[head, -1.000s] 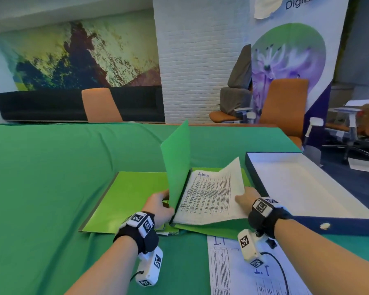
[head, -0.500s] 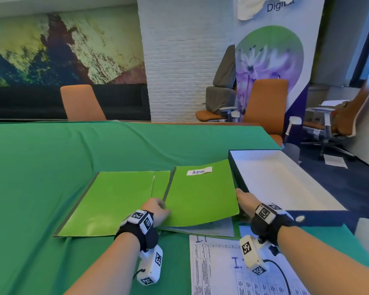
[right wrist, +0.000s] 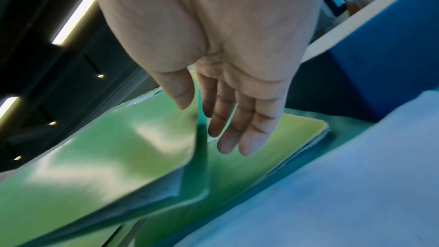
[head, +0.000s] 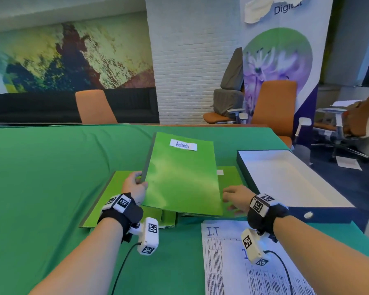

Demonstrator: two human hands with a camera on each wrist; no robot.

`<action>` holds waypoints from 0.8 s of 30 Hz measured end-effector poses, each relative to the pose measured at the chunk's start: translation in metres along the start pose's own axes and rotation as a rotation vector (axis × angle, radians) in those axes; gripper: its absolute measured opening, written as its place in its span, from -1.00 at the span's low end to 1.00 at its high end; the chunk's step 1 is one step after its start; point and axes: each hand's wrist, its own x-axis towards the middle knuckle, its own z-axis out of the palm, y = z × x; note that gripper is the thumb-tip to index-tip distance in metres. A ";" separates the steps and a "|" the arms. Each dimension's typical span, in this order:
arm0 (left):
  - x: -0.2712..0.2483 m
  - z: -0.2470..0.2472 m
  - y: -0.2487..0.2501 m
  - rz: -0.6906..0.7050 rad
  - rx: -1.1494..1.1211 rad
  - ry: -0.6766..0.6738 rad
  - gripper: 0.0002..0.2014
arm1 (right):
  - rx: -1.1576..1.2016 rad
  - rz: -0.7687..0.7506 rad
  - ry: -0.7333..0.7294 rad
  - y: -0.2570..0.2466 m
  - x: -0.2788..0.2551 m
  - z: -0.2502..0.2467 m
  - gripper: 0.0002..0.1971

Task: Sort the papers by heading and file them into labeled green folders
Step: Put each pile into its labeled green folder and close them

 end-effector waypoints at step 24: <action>-0.135 0.069 -0.011 -0.045 0.582 -0.698 -0.84 | -0.778 0.125 -0.079 0.083 -0.096 -0.029 -0.36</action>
